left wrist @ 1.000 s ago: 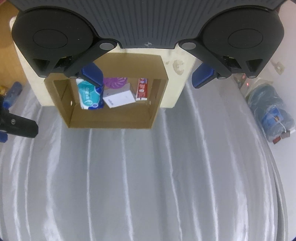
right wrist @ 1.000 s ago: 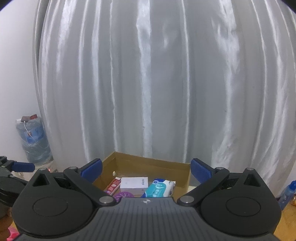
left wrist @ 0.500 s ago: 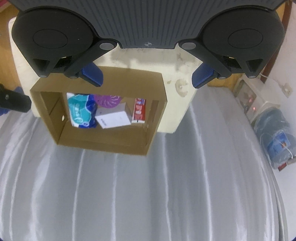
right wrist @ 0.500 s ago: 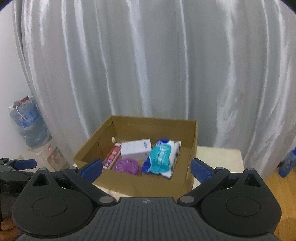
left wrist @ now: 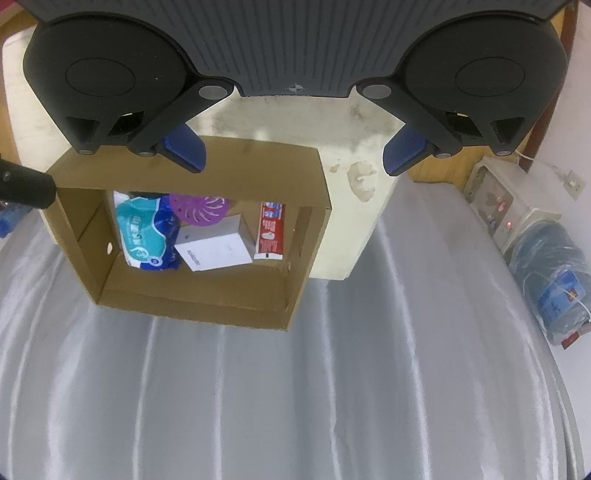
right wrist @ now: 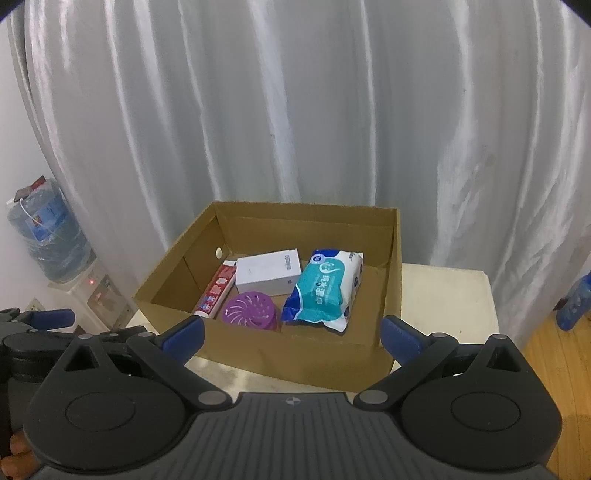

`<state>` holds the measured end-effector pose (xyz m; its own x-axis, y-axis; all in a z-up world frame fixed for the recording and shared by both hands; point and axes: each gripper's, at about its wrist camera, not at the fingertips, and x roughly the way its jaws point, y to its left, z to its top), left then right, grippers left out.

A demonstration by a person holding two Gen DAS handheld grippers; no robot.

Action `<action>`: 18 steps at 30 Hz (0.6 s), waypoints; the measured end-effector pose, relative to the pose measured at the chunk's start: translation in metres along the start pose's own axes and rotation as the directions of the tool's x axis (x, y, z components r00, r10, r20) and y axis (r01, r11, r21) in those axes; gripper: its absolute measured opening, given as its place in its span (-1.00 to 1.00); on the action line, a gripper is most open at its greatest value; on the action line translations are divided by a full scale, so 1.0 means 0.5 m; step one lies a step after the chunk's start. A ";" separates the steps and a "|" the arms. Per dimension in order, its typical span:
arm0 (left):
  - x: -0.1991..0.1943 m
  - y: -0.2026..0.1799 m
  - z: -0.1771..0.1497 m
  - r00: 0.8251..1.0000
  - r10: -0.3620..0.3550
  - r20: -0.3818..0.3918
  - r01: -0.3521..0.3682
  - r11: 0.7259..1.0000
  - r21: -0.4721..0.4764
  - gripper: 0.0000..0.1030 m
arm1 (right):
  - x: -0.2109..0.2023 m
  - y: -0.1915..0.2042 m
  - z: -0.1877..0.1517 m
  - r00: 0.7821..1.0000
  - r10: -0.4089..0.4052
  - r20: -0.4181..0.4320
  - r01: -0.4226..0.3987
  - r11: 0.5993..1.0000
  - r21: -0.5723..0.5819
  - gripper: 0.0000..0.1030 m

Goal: Organize objects

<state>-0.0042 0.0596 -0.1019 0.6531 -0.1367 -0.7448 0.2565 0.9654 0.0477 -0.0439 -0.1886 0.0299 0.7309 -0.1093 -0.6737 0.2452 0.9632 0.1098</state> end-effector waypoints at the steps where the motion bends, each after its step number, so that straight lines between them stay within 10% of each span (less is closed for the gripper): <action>1: 0.002 -0.001 0.001 1.000 0.001 -0.003 -0.001 1.000 0.003 0.99 | 0.005 0.000 -0.001 1.000 -0.001 -0.006 0.001 1.000 0.001 1.00; 18: 0.024 -0.013 0.011 1.000 -0.012 -0.018 0.013 0.999 0.044 0.99 | 0.059 0.004 -0.010 0.994 -0.043 -0.098 0.047 0.998 0.037 1.00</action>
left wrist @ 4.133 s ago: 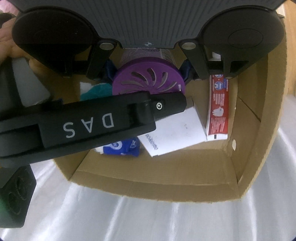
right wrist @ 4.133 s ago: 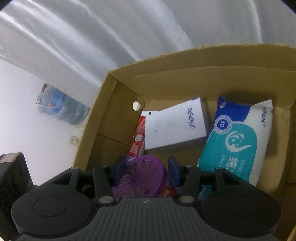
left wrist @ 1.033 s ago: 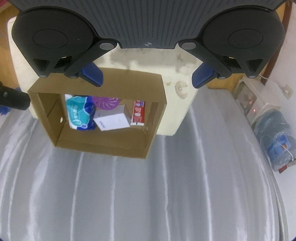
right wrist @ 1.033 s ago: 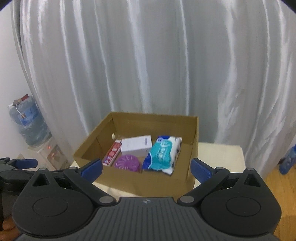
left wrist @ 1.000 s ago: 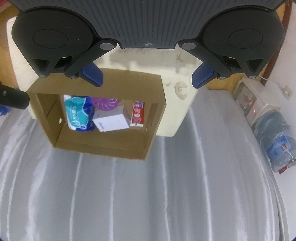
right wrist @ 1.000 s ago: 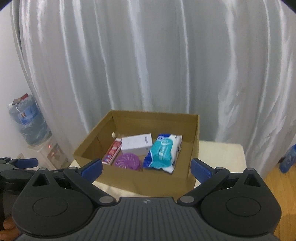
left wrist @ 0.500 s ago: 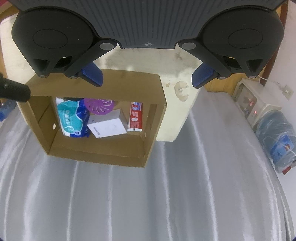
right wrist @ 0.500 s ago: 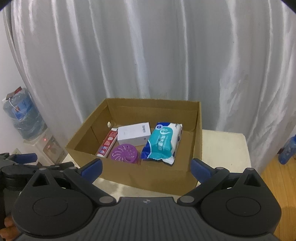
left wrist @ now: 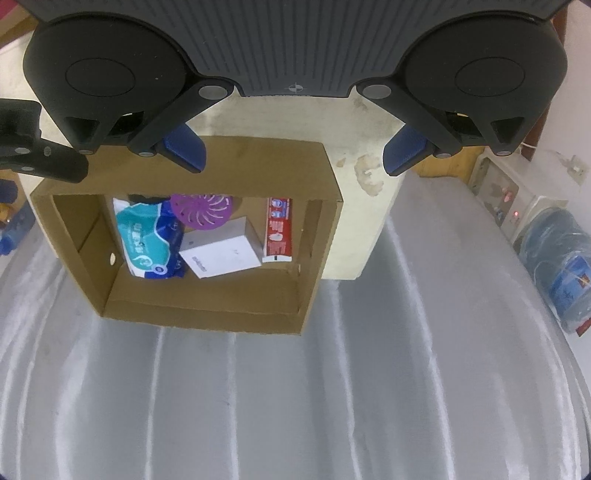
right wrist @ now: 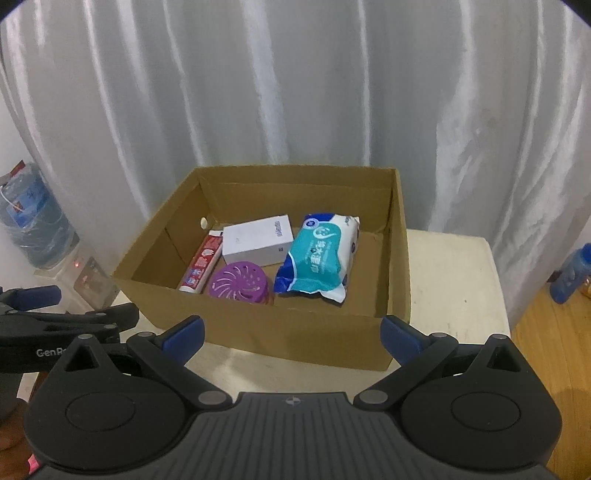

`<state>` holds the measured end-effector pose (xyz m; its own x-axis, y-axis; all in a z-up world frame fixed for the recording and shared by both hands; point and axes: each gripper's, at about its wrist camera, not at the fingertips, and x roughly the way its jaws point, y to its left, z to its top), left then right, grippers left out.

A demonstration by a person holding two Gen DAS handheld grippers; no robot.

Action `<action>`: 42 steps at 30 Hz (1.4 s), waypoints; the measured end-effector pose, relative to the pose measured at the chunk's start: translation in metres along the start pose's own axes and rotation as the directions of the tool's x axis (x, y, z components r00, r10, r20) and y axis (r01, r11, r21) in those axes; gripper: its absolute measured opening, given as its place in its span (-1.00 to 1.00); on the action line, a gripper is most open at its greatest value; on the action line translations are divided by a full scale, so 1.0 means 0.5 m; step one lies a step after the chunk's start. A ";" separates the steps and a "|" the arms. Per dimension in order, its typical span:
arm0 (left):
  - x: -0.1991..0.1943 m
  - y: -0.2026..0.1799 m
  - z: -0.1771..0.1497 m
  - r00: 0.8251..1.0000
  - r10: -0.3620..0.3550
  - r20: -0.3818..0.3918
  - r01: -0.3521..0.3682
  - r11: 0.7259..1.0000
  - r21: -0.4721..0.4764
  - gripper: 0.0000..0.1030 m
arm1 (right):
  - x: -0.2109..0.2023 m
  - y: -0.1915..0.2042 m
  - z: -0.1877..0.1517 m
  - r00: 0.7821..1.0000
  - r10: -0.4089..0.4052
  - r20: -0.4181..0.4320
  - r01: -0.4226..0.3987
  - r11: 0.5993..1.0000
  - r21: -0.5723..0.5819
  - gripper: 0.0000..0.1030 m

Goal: Organize objects

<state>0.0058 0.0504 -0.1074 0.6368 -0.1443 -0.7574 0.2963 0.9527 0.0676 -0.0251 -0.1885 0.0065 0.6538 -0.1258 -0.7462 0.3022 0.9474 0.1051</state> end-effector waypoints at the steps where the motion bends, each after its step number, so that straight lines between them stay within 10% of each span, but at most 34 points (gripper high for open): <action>1: 0.001 0.000 0.001 1.000 -0.002 -0.002 0.002 1.000 -0.001 0.99 | 0.002 -0.001 0.000 1.000 0.000 -0.003 0.000 1.000 0.004 1.00; 42: 0.033 -0.025 0.010 0.997 -0.069 -0.044 0.069 0.998 -0.013 0.99 | 0.055 -0.023 0.004 0.997 -0.044 -0.070 0.046 0.998 0.037 1.00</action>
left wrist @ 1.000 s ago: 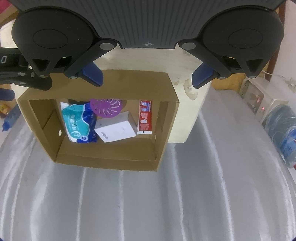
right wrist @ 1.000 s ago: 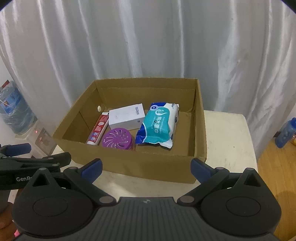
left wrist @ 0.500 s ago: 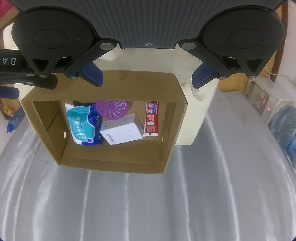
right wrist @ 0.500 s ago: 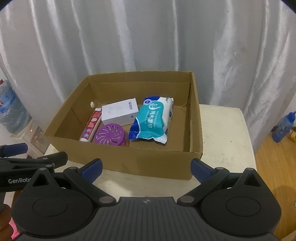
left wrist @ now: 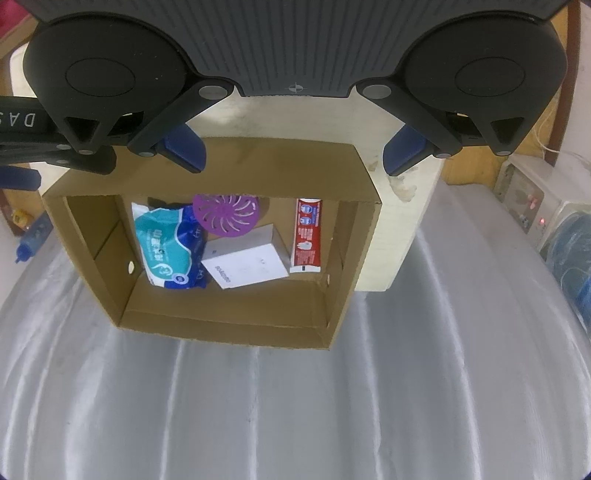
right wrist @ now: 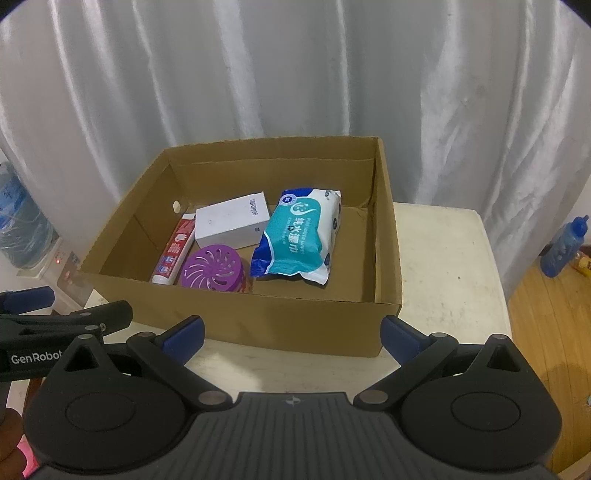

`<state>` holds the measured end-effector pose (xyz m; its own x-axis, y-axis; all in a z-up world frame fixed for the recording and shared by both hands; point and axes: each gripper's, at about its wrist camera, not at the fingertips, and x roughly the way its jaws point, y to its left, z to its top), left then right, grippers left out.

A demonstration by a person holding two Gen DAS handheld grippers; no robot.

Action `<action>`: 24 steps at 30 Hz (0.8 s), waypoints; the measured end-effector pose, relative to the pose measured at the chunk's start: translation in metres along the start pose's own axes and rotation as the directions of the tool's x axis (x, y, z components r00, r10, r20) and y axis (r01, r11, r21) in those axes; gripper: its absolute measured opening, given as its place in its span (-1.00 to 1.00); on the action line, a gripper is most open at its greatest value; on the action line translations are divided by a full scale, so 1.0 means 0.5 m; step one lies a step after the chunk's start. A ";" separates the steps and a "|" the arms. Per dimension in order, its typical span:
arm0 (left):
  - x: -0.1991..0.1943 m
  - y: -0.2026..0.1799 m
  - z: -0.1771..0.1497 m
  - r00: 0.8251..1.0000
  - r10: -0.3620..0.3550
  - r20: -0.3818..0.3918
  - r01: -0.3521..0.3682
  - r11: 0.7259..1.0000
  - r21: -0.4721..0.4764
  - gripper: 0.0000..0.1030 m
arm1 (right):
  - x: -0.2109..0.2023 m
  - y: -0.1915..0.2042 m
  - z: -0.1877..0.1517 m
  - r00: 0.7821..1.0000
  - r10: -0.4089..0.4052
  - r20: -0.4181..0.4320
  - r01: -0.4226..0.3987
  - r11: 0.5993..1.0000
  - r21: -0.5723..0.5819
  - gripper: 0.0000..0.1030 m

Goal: Organize objects

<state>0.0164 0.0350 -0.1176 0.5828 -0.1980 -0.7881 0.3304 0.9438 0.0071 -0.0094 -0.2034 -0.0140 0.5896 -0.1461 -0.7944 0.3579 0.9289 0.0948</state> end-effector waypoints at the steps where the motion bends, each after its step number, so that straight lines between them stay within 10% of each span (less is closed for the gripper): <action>1: 0.000 0.000 0.000 1.000 0.000 0.000 0.000 1.000 0.000 0.99 | 0.000 -0.001 0.000 1.000 0.001 0.000 -0.001 1.000 0.001 1.00; 24: -0.005 -0.004 0.002 1.000 0.002 0.008 -0.002 1.000 -0.008 0.99 | -0.005 -0.002 0.003 1.000 0.002 -0.002 -0.002 1.000 0.011 1.00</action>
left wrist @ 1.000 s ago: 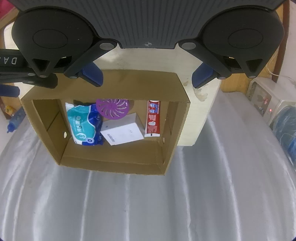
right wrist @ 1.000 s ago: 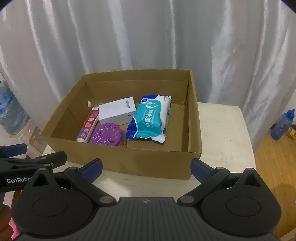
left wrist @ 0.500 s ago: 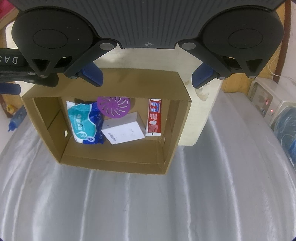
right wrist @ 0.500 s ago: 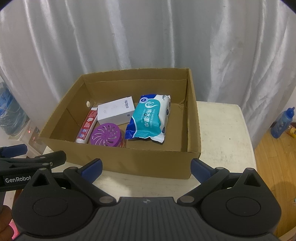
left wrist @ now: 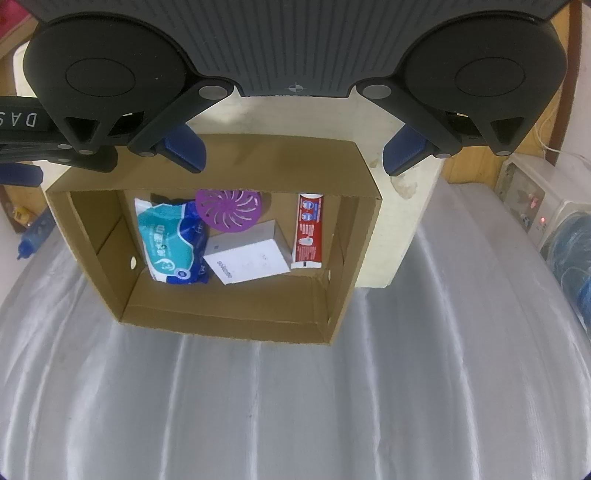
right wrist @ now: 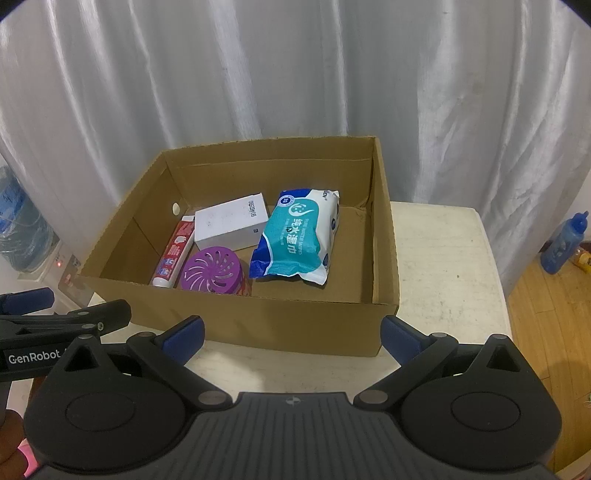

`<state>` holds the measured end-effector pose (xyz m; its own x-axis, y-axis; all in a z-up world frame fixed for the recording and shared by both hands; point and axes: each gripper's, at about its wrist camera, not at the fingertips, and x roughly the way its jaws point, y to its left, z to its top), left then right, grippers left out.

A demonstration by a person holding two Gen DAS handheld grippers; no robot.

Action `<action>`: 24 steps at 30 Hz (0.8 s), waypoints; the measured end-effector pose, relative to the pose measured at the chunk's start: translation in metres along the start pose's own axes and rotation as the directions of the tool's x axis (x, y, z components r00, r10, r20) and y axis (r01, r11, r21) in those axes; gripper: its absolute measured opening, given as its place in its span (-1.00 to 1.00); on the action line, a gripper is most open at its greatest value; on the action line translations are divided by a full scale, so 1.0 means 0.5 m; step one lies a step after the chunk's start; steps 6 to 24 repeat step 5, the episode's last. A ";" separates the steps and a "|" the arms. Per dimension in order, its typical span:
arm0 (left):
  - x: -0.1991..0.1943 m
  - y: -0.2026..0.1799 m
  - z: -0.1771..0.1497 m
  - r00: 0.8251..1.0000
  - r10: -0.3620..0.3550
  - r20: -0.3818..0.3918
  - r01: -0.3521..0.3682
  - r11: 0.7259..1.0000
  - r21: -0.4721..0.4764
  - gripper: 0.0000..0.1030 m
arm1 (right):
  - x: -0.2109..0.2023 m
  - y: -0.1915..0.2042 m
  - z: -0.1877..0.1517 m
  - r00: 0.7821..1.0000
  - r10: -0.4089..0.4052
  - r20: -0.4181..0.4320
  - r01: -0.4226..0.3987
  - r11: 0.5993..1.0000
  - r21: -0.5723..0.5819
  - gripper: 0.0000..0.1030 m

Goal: Organize objects

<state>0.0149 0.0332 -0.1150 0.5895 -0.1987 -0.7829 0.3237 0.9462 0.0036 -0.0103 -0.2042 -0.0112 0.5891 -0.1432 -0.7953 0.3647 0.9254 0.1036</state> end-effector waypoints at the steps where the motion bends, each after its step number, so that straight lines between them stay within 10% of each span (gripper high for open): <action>1: 0.000 0.000 0.000 1.000 0.001 0.001 -0.001 1.000 0.000 0.99 | 0.000 0.001 0.001 1.000 0.000 0.001 0.000 1.000 0.000 1.00; 24: -0.001 0.000 0.000 1.000 0.001 0.001 -0.001 1.000 -0.001 0.99 | -0.003 0.002 0.002 1.000 0.001 0.002 -0.001 1.000 0.002 1.00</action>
